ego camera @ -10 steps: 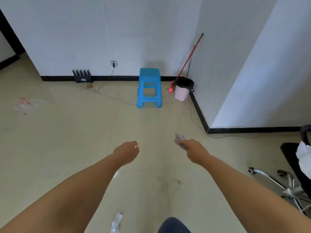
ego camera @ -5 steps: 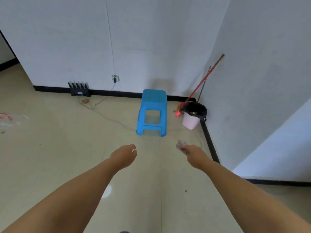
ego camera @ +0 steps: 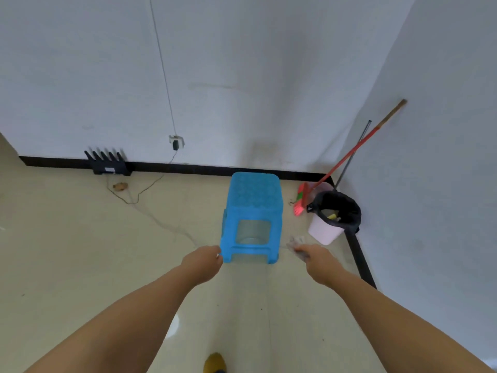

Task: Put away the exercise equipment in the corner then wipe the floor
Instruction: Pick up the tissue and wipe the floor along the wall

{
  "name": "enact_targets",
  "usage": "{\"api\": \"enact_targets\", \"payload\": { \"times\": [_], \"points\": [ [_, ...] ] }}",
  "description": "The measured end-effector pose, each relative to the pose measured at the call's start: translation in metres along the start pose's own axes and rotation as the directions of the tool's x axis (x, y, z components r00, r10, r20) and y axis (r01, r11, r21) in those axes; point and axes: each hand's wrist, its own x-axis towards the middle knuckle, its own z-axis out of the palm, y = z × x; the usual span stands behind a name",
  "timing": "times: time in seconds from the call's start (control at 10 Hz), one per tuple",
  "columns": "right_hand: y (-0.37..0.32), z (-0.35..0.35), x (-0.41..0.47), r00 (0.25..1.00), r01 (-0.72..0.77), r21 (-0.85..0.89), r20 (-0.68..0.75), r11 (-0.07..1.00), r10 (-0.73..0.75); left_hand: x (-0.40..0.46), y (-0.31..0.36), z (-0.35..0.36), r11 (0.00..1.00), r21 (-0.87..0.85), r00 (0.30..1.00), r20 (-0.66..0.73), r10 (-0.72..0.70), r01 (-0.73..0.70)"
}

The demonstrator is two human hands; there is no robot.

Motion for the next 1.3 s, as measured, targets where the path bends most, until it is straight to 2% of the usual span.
{"api": "enact_targets", "payload": {
  "times": [0.2, 0.3, 0.5, 0.6, 0.7, 0.8, 0.9, 1.0, 1.1, 1.2, 1.3],
  "points": [
    [0.012, -0.019, 0.12, 0.997, -0.076, 0.081, 0.019, 0.994, 0.075, 0.124, 0.015, -0.03, 0.999, 0.029, 0.994, 0.1, 0.03, -0.033],
    [0.024, -0.015, 0.203, 0.995, -0.074, 0.066, 0.076, 0.995, 0.069, 0.191, 0.021, -0.028, 1.0, 0.01, 0.991, 0.132, 0.028, -0.03],
    [0.062, 0.026, 0.384, 0.959, -0.018, 0.006, 0.282, 1.0, 0.015, 0.333, 0.032, -0.003, 1.0, -0.014, 0.976, 0.219, -0.001, 0.004],
    [0.082, 0.053, 0.457, 0.956, 0.001, -0.03, 0.292, 1.0, 0.008, 0.399, 0.03, 0.024, 0.998, -0.043, 0.977, 0.209, -0.03, 0.04],
    [0.098, 0.081, 0.503, 0.974, -0.002, -0.066, 0.228, 0.998, 0.017, 0.45, 0.027, 0.051, 1.0, 0.013, 0.988, 0.154, -0.016, 0.014],
    [0.105, 0.107, 0.521, 0.991, 0.036, -0.105, 0.135, 0.994, -0.021, 0.48, 0.02, 0.081, 0.995, 0.1, 0.99, 0.141, -0.003, -0.011],
    [0.115, 0.138, 0.516, 0.995, 0.097, -0.117, 0.037, 0.988, -0.094, 0.483, 0.01, 0.11, 0.986, 0.154, 0.997, 0.048, 0.064, -0.071],
    [0.125, 0.16, 0.504, 0.983, 0.175, -0.276, 0.0, 0.945, -0.182, 0.475, 0.002, 0.129, 0.98, 0.176, 0.994, 0.068, 0.081, -0.092],
    [0.124, 0.16, 0.499, 0.98, 0.194, -0.39, 0.12, 0.9, -0.159, 0.473, 0.001, 0.13, 0.984, 0.149, 0.991, 0.108, 0.084, -0.1],
    [0.11, 0.144, 0.506, 0.966, 0.167, -0.419, 0.252, 0.893, -0.062, 0.473, -0.001, 0.1, 0.993, 0.094, 0.965, 0.259, 0.04, -0.066],
    [0.067, 0.115, 0.515, 0.969, 0.065, -0.477, 0.24, 0.876, 0.059, 0.458, -0.012, 0.054, 1.0, 0.001, 0.967, 0.254, -0.018, 0.018]
  ]
}}
